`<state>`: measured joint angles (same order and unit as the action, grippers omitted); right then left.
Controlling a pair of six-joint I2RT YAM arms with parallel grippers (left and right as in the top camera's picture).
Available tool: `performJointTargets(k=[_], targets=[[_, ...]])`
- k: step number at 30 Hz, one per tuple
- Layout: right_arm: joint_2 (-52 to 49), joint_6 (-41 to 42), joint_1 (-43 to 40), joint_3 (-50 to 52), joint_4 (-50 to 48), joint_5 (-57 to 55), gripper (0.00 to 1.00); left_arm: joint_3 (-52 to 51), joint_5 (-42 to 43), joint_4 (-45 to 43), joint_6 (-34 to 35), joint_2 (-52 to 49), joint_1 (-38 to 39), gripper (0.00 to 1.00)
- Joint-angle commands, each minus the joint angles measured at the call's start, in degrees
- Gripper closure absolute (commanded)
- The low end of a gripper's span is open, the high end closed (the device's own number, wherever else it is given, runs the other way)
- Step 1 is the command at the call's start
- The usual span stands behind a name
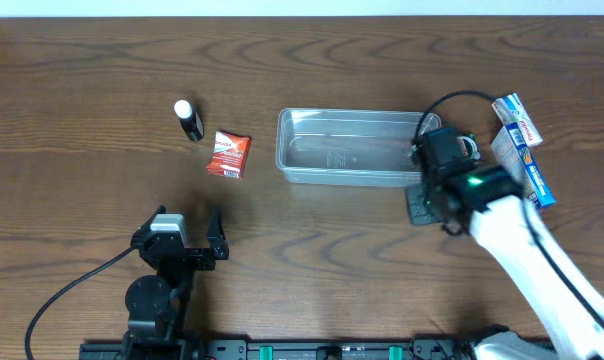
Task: Pack container
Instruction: 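Move the right gripper over the blue Kool Fever box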
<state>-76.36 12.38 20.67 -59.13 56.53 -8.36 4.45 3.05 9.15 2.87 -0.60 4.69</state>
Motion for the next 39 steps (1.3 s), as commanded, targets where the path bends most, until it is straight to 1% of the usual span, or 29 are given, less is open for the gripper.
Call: performJointTargets(k=[1, 5, 7, 9, 14, 18, 22, 29, 35, 36, 37, 38, 39], targets=[[6.88, -0.50, -2.51, -6.27, 2.51, -5.53, 0.99, -1.55, 0.39, 0.59, -0.72, 0.37, 0.11, 0.02], [11.78, -4.48, -8.07, -9.42, 3.93, -12.70, 0.99, -1.55, 0.42, 0.59, -0.72, 0.37, 0.11, 0.02], [13.27, -4.79, -12.33, -10.34, 3.89, -16.39, 0.99, -1.55, 0.39, 0.59, -0.72, 0.37, 0.11, 0.02], [13.77, -5.88, -17.35, -10.88, 3.80, -17.00, 0.99, -1.55, 0.42, 0.59, -0.72, 0.37, 0.11, 0.02], [12.07, -10.25, -29.83, -10.88, 2.21, -9.77, 0.99, -1.55, 0.39, 0.59, -0.72, 0.37, 0.11, 0.02], [6.97, -16.41, -38.38, -10.97, -0.46, 0.33, 0.99, -1.55, 0.39, 0.59, -0.72, 0.37, 0.11, 0.02], [1.18, -20.81, -41.20, -11.34, -1.57, 2.19, 0.99, -1.55, 0.39, 0.59, -0.72, 0.37, 0.11, 0.02], [-6.97, -34.56, -41.31, -12.13, -5.84, 2.89, 0.99, -1.55, 0.42, 0.59, -0.72, 0.37, 0.11, 0.02], [-8.15, -35.19, -41.77, -12.44, -10.05, 2.86, 0.98, -1.55, 0.39, 0.59, -0.72, 0.37, 0.11, 0.02], [-8.15, -35.19, -41.77, -12.44, -10.54, 2.84, 0.87, -1.55, 0.42, 0.59, -0.72, 0.37, 0.11, 0.02], [-8.15, -35.15, -41.75, -12.44, -10.69, 2.89, 0.82, -1.55, 0.39, 0.59, -0.72, 0.37, 0.11, 0.02], [-8.15, -35.17, -41.75, -12.44, -10.71, 3.41, 0.70, -1.55, 0.39, 0.59, -0.72, 0.37, 0.11, 0.02], [-8.15, -35.15, -41.75, -12.44, -10.71, 4.28, 0.53, -1.55, 0.42, 0.59, -0.72, 0.37, 0.11, 0.02]])
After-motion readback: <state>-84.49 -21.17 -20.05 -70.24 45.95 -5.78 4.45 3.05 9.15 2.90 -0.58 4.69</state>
